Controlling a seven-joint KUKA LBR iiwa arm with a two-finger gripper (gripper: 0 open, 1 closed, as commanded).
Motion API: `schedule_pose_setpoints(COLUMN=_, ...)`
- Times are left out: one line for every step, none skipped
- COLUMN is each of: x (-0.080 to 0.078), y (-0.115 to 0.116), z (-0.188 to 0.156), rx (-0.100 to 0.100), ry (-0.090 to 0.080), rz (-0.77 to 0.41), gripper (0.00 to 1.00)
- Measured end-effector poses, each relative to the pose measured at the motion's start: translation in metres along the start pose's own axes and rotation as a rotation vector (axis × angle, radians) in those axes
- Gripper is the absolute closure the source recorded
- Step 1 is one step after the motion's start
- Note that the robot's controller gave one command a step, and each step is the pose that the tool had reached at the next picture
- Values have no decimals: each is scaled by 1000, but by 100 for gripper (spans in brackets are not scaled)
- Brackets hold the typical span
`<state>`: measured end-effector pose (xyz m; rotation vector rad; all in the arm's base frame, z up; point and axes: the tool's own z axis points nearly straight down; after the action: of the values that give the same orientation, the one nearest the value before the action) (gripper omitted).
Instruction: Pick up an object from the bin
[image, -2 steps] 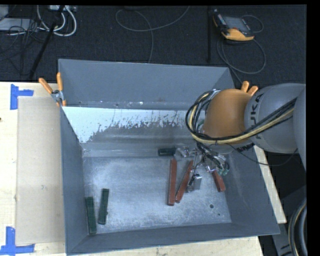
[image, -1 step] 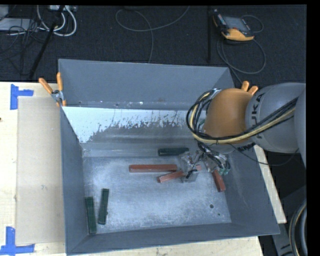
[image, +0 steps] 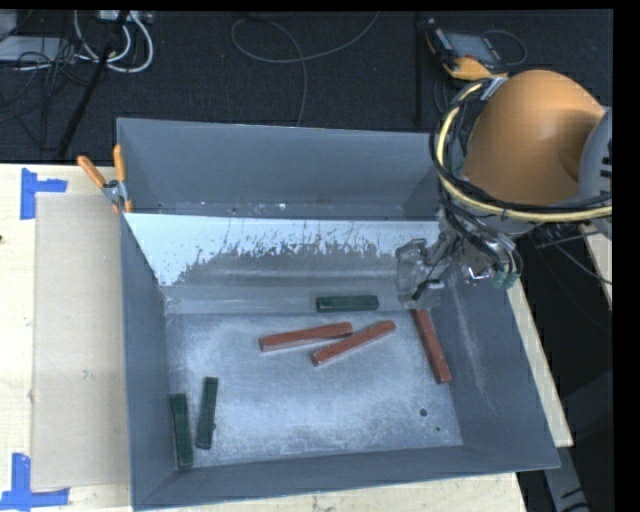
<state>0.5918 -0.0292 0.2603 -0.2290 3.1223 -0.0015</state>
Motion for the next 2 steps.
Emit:
schedule_pose_setpoints(x=2, y=0, z=5, rx=-2, ry=9, rz=1, gripper=0)
schedule_pose_setpoints(x=9, y=10, z=151, rx=-6, ry=19, rz=-158, gripper=0)
